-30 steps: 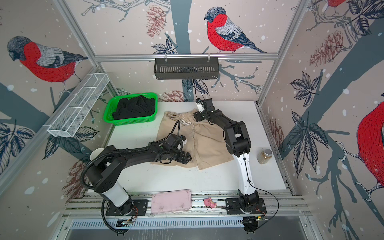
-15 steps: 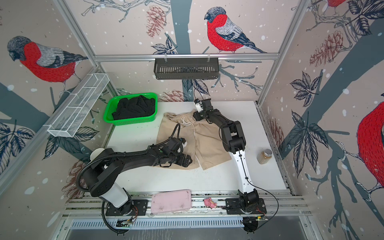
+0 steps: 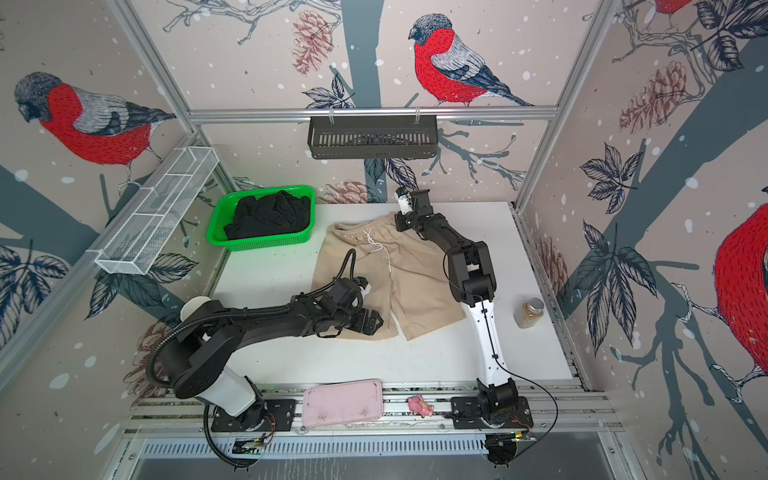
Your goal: Fold and stack the shorts
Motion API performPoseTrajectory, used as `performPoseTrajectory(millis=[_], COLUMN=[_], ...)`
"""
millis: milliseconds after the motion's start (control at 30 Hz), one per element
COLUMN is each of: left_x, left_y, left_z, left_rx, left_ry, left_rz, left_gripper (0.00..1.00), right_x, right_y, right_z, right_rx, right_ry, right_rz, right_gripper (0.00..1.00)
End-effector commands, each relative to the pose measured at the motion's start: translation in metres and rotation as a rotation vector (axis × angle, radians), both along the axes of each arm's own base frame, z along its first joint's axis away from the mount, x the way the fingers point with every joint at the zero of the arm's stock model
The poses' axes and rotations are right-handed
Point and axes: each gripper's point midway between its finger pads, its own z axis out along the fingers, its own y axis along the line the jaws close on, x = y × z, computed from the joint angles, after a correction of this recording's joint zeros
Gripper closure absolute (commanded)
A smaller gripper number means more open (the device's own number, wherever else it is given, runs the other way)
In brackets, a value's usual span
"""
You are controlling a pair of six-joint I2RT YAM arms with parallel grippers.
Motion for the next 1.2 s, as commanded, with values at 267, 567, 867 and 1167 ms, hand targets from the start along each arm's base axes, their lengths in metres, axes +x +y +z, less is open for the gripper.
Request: performPoseTrajectory(millis=[267,567,867,1167], left_x=[-0.048,-0.036,-0.046,-0.057], left_y=[0.038,0.026,0.035,0.037], left_z=[-0.033,-0.014,-0.024,-0.032], left_rx=[0.155,0.123,0.152,0.162], left_ry=[0.216,0.175,0.203,0.233], left_rz=[0.038,0.024,0.029,0.04], left_gripper=[0.03,0.03,0.03,0.03], right_x=[0.045,-0.016,-0.011,0.012], right_y=[-0.021,0.001,0.009,0.004], right_z=[0.048,0.016,-0.039,-0.055], right_rx=[0.107,0.045,-0.145,-0.182], right_ry=[-0.176,-0.035,0.045,0.004], right_rz=[-0.147,0.137,0.186,0.081], right_gripper=[0.73,0.24,0.19,0.23])
